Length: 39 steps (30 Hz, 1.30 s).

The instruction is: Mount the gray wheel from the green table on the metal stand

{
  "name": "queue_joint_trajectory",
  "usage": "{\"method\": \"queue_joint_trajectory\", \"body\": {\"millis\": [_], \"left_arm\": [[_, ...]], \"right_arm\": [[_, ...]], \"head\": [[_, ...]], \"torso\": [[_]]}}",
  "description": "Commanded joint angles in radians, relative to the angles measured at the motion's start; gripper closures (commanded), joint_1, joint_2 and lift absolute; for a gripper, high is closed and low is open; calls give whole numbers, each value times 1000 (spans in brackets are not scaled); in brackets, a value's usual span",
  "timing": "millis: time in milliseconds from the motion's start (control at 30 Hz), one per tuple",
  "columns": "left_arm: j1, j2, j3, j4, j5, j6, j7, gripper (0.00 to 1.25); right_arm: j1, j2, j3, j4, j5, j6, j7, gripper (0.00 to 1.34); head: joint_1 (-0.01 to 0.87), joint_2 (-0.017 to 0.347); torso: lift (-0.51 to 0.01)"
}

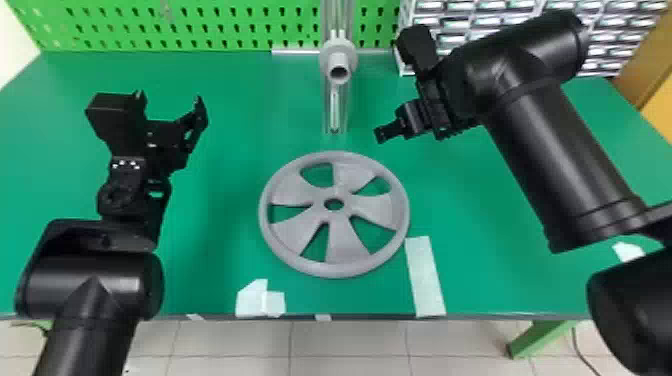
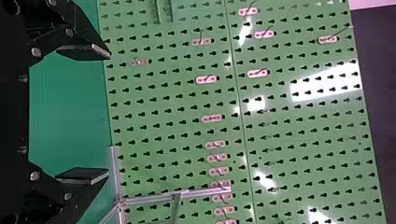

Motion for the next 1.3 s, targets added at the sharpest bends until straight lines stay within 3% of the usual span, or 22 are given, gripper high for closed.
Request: {"method": "queue_joint_trajectory", "body": {"millis": [0, 733, 1267], "left_arm": [[-1, 0, -4, 0, -2, 0, 0, 372], [0, 0, -1, -2, -2, 0, 0, 372], [-5, 0, -4, -2, -3, 1, 0, 372]], "right_arm": [[-7, 5, 7, 26, 19, -15, 16, 186], [8, 36, 30, 31, -10, -43, 25, 186], [22, 30, 51, 38, -7, -44, 25, 186]], "head": [[867, 52], [867, 52], [867, 52]], "torso": [[-100], [-100], [-100]]}}
